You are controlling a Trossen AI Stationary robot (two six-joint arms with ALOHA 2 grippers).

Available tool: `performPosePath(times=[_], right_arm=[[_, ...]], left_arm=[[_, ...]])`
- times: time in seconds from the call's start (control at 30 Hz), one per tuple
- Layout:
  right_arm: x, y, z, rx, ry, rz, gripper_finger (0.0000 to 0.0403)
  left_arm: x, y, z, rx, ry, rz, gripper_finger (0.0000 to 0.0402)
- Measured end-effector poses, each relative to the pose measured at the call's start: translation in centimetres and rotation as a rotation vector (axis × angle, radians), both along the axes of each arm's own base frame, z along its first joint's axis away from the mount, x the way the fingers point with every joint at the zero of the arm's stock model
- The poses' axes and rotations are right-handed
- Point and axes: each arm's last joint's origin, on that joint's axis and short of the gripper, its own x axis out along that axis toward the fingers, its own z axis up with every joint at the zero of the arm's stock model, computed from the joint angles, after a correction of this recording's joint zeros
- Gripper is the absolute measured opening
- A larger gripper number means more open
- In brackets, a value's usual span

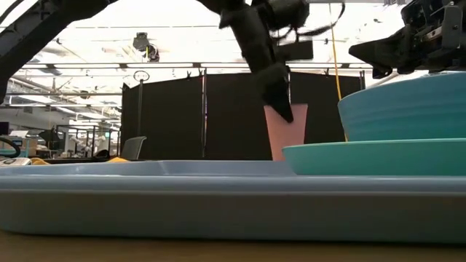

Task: Set up tray
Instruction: Put the pink cup on the top of the blue tray

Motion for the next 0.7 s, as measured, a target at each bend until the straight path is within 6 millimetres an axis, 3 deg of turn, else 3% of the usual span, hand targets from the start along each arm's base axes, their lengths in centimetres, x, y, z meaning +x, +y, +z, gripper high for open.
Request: performPosePath(times=[0.2, 0.37, 0.47, 0.6, 0.7], right_arm=[[0.0, 0.0, 0.0, -0.001, 0.003, 0.016, 0.0], [0.0, 0.0, -0.1, -0.001, 0.007, 0.016, 0.0], [0.0, 0.0, 0.0, 0.001, 0.0, 0.016, 0.0], [0.0, 0.0, 0.0, 0.018, -0.002, 0.018, 0.0], [0.0, 0.1, 0.0, 0.037, -0.004, 0.022, 0.0]], left_arm=[[-2.9, -2.4, 5.7, -0.049, 0.022, 0.022, 0.0005], [-4.9, -4.9, 8.3, -0.178, 0.03, 0.017, 0.0004], [-4.7, -6.6, 8.4, -0.228, 0.0, -0.017, 0.0003], [-3.7, -8.8, 5.9, -0.226, -0.058, -0.074, 0.0003], [-4.3, -9.5, 5.0, -0.186, -0.029, -0.037, 0.0003]])
